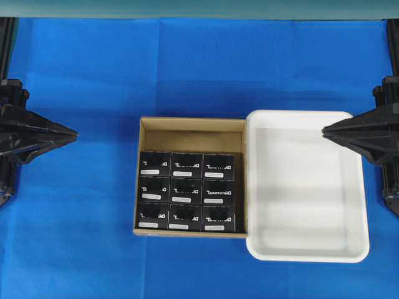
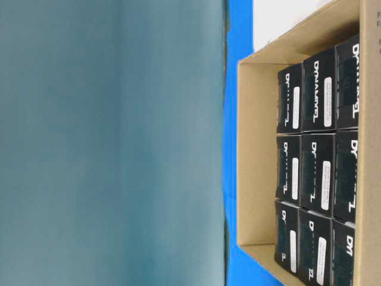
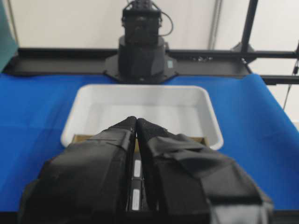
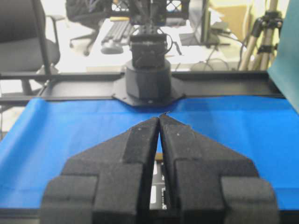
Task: Pick the box from inside the cardboard box.
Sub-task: 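Move the right gripper over the cardboard box toward the top-right servo box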
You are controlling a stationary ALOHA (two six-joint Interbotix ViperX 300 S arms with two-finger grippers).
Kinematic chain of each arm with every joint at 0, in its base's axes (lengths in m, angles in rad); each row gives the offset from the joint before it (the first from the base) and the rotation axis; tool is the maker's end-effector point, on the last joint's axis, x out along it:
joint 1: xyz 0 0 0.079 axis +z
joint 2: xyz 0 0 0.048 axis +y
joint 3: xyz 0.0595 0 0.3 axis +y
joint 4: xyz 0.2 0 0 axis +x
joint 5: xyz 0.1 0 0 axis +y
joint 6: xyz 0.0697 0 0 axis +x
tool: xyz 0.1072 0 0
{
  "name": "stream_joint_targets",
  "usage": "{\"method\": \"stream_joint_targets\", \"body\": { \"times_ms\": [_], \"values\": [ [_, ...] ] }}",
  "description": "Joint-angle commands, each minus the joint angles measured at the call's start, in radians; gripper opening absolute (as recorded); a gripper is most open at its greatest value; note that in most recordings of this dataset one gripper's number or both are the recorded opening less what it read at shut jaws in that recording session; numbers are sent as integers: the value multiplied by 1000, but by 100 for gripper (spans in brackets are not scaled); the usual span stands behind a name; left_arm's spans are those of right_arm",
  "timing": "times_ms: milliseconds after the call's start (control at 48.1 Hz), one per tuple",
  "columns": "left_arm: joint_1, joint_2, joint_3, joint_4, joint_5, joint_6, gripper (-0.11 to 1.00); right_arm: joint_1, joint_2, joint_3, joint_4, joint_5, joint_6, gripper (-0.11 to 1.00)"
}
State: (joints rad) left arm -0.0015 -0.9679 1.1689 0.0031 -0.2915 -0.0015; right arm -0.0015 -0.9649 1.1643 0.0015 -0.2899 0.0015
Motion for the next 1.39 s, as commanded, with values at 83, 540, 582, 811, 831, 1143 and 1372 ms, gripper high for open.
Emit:
{"method": "stream_joint_targets", "body": {
  "times_ms": [83, 540, 582, 811, 831, 1143, 1372],
  "values": [
    [3, 17, -34, 12, 23, -12, 7, -3, 38, -64, 84, 81, 34, 10],
    [3, 14, -75, 14, 130, -12, -1, -8, 341, -351, 120, 644, 121, -1],
    [3, 15, -78, 14, 137, -12, -1, -8, 380, -388, 120, 699, 121, -1],
    [3, 17, -101, 12, 193, -12, -1, -9, 600, -592, 120, 1008, 118, -1],
    [3, 17, -104, 14, 198, -12, -1, -11, 618, -606, 120, 1031, 118, -1],
    [3, 17, -114, 12, 258, -14, -1, -34, 842, -795, 110, 1209, 109, -1],
    [3, 14, -115, 14, 259, -14, -2, -38, 954, -857, 89, 1255, 92, -1]
  ]
}}
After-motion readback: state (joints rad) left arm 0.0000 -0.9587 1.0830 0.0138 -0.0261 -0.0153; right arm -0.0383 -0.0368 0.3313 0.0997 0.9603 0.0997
